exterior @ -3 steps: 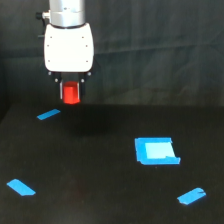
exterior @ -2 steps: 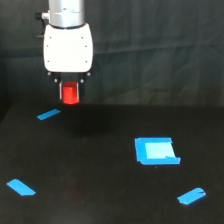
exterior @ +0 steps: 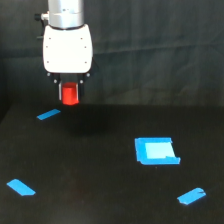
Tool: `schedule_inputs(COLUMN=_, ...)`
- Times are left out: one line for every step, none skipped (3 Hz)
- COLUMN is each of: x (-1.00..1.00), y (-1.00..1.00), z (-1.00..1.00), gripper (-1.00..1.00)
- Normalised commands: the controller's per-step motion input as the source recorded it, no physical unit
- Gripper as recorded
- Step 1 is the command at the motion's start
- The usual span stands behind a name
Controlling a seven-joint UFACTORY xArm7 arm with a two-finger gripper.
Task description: Pick up the red object from the table
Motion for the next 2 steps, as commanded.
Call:
schedule_inputs(x=0.06, y=0.03, z=0.02, gripper=-0.86)
schedule_inputs(x=-0.01, y=-0.02, z=0.0, gripper=-0.88)
